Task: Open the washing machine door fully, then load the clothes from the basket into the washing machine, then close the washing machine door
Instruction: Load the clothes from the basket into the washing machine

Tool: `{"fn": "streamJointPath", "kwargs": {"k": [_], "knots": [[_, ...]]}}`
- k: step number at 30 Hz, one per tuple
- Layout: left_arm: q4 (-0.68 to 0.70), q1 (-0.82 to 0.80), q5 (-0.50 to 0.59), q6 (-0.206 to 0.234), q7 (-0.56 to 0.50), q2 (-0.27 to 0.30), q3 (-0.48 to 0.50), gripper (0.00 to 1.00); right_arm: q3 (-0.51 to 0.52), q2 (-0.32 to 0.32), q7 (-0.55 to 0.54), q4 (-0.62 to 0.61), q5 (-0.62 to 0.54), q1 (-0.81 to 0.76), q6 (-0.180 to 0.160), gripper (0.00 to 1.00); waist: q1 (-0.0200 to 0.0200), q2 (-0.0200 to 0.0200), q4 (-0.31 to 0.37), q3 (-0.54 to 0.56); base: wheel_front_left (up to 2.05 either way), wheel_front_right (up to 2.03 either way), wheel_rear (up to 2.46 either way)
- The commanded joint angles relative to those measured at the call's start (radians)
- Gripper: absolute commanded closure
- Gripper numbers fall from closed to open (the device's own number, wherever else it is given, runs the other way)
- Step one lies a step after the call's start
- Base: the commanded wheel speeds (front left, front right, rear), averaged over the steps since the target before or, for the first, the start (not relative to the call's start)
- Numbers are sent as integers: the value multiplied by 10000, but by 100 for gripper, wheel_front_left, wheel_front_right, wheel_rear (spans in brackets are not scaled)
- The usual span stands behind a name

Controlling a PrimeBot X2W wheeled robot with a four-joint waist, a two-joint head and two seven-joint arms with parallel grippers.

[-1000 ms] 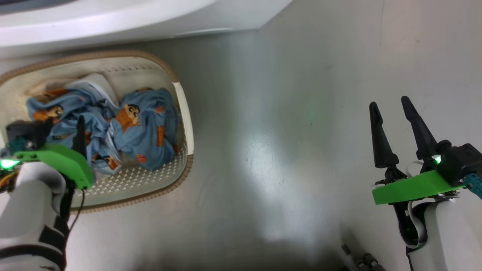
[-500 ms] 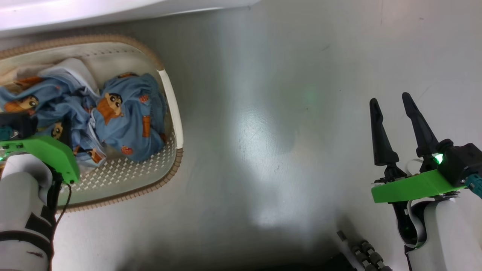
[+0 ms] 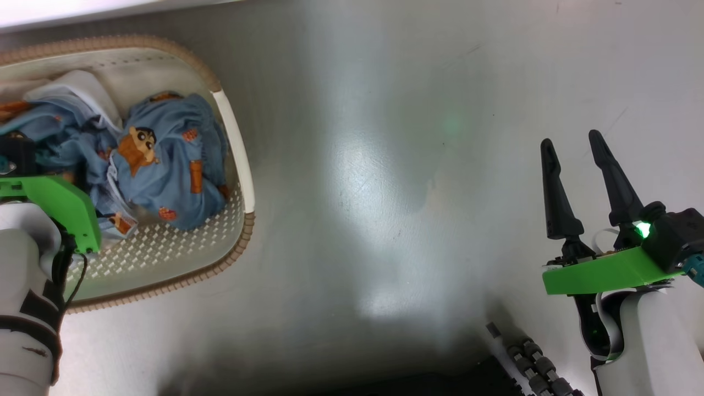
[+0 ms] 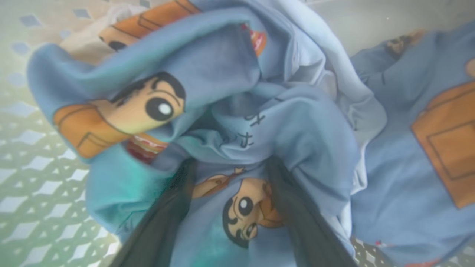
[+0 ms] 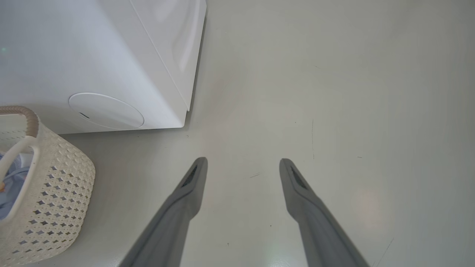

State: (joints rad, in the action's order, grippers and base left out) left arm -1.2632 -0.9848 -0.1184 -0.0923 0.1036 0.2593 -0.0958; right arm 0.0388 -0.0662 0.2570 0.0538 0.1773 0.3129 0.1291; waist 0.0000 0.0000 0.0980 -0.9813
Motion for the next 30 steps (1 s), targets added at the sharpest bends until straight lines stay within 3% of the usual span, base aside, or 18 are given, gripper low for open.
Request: {"fn": "streamJointPath", "kwargs": {"k": [1,2,11,21,25,30], "knots": [[-38,249,124,36,-138,576,62,68,-202,53,47,-242,-62,-358,16,0,0,0,32,-52,0,0,0],[-50,220,104,28,-168,588,54,100,-200,54,47,-261,-68,-358,16,0,0,0,41,-71,0,0,0],[-80,287,-178,66,311,478,98,100,-122,72,47,-252,-28,-271,16,0,0,0,34,195,0,0,0],[165,1131,-756,-51,1430,188,386,100,-239,88,47,65,52,-46,16,0,0,0,-44,1406,0,0,0],[678,1703,-985,-103,1561,81,539,100,-295,40,47,204,73,-70,16,0,0,0,-132,2048,0,0,0],[2627,2827,-1239,-68,1577,-79,967,100,-352,-81,47,370,127,-148,16,0,0,0,-280,2863,0,0,0]]}}
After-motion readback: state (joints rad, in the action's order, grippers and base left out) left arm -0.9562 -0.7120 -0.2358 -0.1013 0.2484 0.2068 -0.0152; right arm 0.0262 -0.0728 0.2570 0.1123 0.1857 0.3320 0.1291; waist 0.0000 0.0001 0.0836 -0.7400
